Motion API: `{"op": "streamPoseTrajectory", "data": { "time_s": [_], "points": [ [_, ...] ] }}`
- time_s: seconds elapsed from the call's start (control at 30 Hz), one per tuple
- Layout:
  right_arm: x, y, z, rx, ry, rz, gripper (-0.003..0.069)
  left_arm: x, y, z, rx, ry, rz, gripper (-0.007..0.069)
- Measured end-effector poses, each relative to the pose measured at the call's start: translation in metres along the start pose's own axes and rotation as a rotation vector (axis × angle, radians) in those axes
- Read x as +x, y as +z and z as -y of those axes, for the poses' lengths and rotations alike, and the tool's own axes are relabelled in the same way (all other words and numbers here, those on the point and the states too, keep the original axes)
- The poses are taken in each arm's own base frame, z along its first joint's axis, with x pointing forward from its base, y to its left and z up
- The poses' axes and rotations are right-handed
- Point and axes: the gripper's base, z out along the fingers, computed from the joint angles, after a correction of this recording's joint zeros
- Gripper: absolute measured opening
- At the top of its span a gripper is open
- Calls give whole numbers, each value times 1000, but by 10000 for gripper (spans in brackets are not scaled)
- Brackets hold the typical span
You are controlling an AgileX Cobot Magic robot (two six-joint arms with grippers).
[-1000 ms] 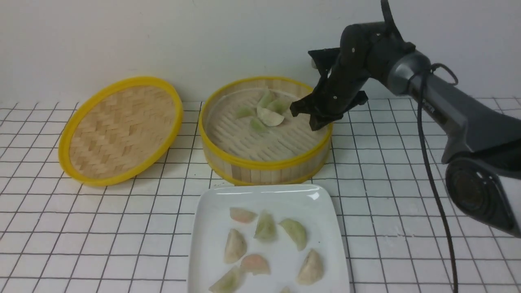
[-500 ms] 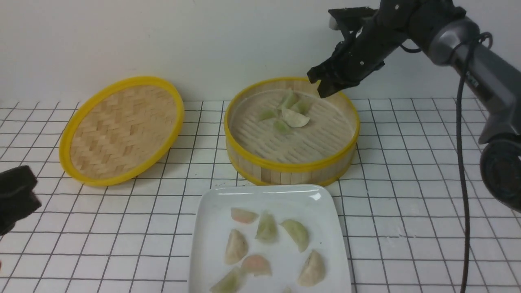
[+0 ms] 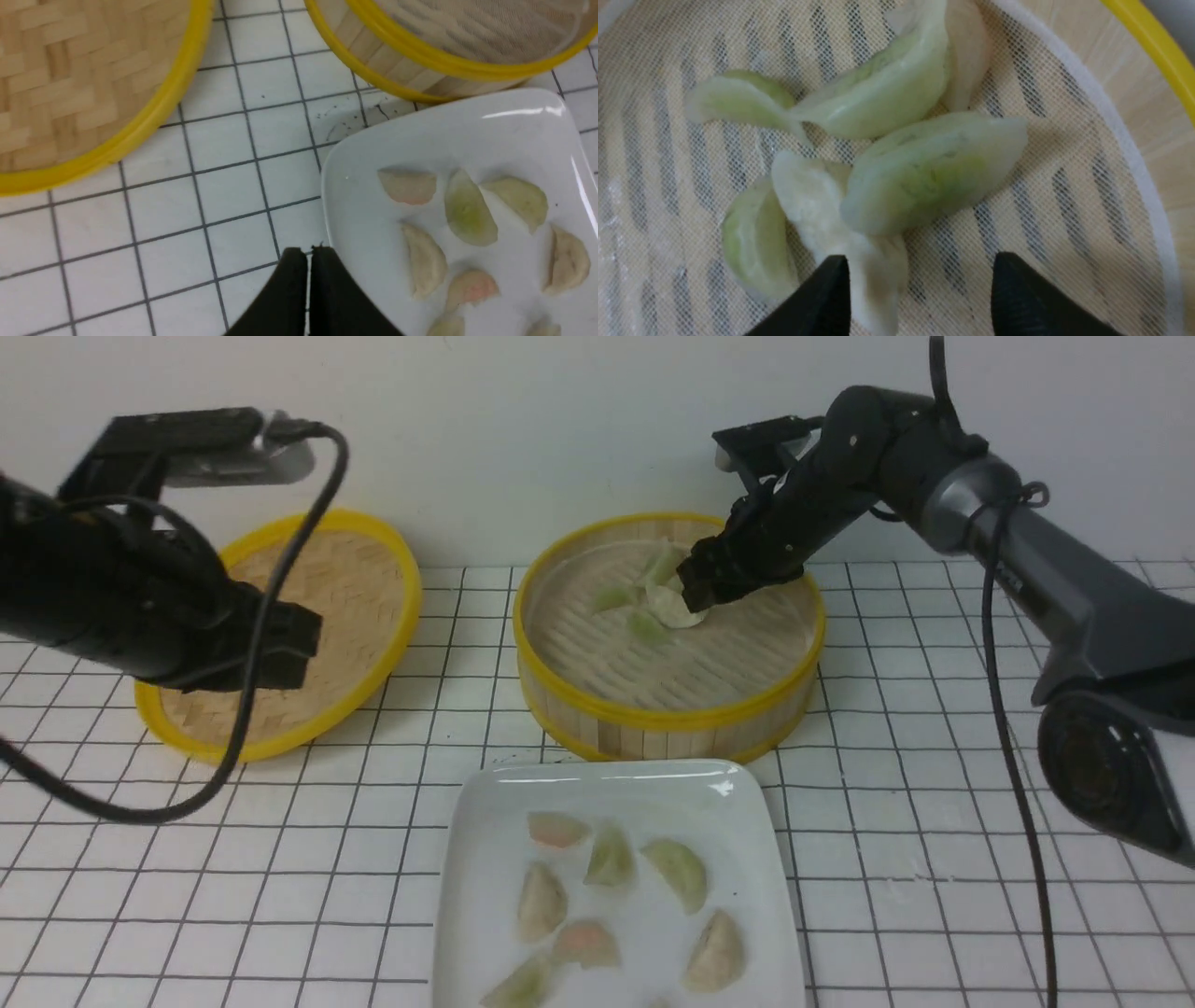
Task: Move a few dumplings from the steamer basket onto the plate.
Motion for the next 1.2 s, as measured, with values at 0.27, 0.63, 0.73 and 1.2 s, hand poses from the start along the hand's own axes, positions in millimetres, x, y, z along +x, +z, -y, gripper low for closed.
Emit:
{"op": "streamPoseTrajectory", "data": {
  "time_s": [0.27, 0.63, 0.73, 1.2],
  "points": [
    [4, 16, -8, -25, -36, 9, 354, -6, 40, 21, 30, 92, -61, -6],
    [2, -14, -21, -66, -50, -105, 159, -58, 64, 21, 57, 120, -98, -6],
    [-9, -43, -25, -28, -26, -77, 159, -83, 81, 20, 80, 139, -135, -6],
    [49, -165, -64, -42, 71, -207, 159, -136, 180, 32, 139, 218, -158, 38]
  ]
}}
